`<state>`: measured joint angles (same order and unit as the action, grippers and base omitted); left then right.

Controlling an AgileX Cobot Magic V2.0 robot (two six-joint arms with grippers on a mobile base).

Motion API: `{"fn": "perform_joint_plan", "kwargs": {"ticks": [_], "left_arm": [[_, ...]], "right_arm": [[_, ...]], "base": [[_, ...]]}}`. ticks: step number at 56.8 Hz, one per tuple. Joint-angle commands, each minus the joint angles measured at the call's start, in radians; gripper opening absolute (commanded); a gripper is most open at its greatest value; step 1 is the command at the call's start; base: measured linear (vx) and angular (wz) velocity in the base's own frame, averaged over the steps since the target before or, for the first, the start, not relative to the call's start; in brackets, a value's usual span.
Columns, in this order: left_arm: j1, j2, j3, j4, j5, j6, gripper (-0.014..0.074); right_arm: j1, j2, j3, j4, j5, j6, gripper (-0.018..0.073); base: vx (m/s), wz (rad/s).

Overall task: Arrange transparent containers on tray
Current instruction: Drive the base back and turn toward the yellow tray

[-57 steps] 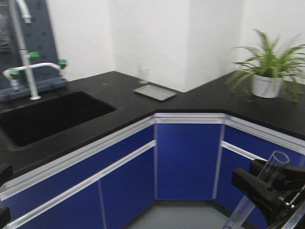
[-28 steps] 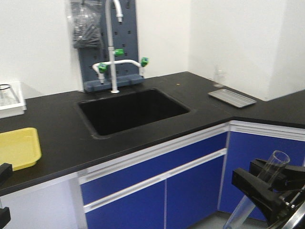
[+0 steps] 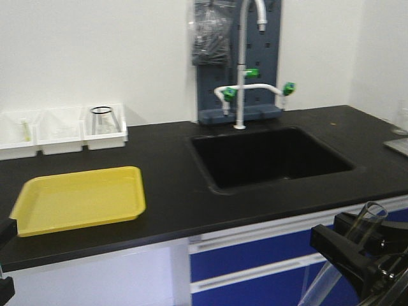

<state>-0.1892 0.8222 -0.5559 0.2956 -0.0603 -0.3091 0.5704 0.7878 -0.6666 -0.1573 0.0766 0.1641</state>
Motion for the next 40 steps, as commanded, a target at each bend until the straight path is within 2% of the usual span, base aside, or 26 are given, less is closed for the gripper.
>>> {"fn": "perform_joint_plan", "kwargs": {"ticks": [1, 23, 40], "left_arm": [[-0.006, -0.01, -0.028, -0.009, -0.082, -0.002, 0.0062], [-0.006, -0.01, -0.028, -0.009, -0.082, -0.002, 0.0062], [-0.006, -0.01, -0.028, -0.009, -0.082, -0.002, 0.0062]], "right_arm": [[-0.004, -0.009, -0.03, -0.008, -0.082, -0.006, -0.0011], [-0.004, -0.009, -0.03, -0.008, -0.082, -0.006, -0.0011], [-0.004, -0.009, -0.03, -0.008, -0.082, -0.006, -0.0011]], "base": [[0.15, 0.48], [0.17, 0.44], [0.23, 0.26]]}}
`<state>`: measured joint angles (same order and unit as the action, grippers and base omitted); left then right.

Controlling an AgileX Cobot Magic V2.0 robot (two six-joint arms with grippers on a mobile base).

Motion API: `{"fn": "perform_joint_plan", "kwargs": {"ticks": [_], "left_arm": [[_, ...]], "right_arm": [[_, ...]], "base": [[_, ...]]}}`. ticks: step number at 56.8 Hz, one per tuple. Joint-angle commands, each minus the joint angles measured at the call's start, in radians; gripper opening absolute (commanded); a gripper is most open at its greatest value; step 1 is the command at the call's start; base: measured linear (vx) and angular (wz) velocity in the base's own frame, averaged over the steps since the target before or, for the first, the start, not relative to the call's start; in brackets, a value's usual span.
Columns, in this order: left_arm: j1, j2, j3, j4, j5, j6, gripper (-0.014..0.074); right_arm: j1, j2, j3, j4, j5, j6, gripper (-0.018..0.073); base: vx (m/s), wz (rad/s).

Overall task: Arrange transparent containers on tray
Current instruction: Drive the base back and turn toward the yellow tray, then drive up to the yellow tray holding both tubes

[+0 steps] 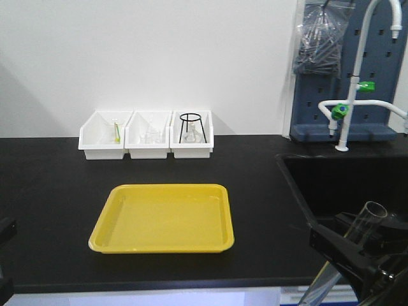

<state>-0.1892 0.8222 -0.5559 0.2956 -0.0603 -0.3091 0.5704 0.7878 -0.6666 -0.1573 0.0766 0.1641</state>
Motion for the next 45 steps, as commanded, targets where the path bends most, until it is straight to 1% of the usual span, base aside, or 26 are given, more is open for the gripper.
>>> {"fn": "perform_joint_plan", "kwargs": {"ticks": [1, 45], "left_arm": [[-0.006, -0.01, -0.028, -0.009, -0.082, -0.002, 0.0062], [-0.006, -0.01, -0.028, -0.009, -0.082, -0.002, 0.0062]], "right_arm": [[-0.004, -0.009, -0.03, -0.008, -0.082, -0.006, -0.0011], [-0.004, -0.009, -0.03, -0.008, -0.082, -0.006, -0.0011]], "base": [[0.26, 0.13], [0.3, 0.04]]}}
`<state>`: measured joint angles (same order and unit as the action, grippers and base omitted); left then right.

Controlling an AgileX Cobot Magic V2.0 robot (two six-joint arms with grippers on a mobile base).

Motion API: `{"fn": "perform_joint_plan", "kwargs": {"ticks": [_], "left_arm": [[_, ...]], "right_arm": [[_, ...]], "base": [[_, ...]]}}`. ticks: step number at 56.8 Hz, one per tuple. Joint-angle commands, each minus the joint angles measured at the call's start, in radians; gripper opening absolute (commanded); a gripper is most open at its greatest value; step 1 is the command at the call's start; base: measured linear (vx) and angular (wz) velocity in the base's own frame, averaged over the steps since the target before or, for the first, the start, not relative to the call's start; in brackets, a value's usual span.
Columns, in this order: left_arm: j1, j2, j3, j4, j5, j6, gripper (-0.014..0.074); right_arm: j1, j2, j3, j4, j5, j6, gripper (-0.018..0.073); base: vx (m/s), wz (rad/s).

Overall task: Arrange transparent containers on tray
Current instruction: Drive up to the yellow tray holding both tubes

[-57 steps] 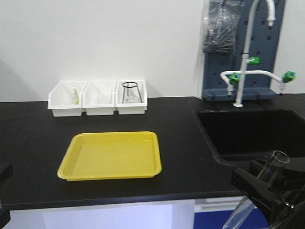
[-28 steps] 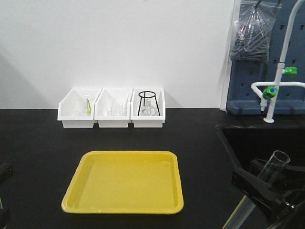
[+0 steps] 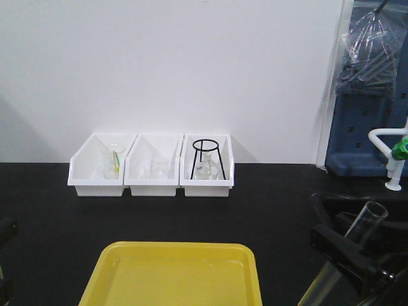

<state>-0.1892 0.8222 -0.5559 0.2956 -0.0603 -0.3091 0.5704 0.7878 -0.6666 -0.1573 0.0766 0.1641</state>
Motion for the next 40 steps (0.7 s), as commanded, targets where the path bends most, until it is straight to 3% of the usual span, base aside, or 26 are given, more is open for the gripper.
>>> {"fn": "perform_joint_plan", "kwargs": {"ticks": [1, 40], "left_arm": [[-0.006, -0.01, -0.028, -0.009, -0.082, -0.002, 0.0062], [-0.006, -0.01, -0.028, -0.009, -0.082, -0.002, 0.0062]], "right_arm": [[-0.004, -0.009, -0.03, -0.008, -0.082, -0.006, -0.0011], [-0.004, -0.009, -0.03, -0.008, -0.082, -0.006, -0.0011]], "base": [[0.28, 0.03], [0.19, 0.01]]}}
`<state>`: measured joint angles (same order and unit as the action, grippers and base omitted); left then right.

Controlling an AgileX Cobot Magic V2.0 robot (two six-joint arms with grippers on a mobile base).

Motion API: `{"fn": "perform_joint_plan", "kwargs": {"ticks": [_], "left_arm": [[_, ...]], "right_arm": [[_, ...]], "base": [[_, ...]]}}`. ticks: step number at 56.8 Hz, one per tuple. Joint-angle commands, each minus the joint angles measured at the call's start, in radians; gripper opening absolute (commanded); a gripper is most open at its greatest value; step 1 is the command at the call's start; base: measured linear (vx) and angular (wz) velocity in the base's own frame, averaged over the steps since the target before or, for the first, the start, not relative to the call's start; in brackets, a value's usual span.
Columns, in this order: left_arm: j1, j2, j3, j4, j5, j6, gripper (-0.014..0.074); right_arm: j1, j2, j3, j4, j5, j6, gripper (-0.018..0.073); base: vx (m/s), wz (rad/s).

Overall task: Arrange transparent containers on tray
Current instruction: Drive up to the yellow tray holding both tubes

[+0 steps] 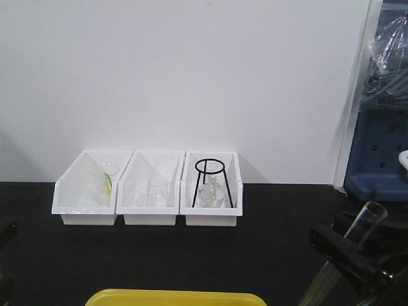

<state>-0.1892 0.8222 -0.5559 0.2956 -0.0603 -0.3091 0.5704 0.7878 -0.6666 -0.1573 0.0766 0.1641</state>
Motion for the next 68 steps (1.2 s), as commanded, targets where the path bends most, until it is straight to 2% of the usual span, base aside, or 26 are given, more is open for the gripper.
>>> {"fn": "perform_joint_plan", "kwargs": {"ticks": [1, 58, 68], "left_arm": [[-0.006, -0.01, -0.028, -0.009, -0.082, -0.002, 0.0062], [-0.006, -0.01, -0.028, -0.009, -0.093, -0.004, 0.0062], [-0.02, 0.044, -0.029, -0.008, -0.097, -0.003, 0.0064]], "right_arm": [[-0.004, -0.009, -0.03, -0.008, -0.082, -0.006, -0.0011], [-0.004, -0.009, -0.03, -0.005, -0.085, -0.006, -0.0011], [-0.004, 0.07, -0.03, 0.035, -0.016, -0.005, -0.0011]], "base": [[0.06, -0.01], [0.01, 0.0], [0.0, 0.0]]}}
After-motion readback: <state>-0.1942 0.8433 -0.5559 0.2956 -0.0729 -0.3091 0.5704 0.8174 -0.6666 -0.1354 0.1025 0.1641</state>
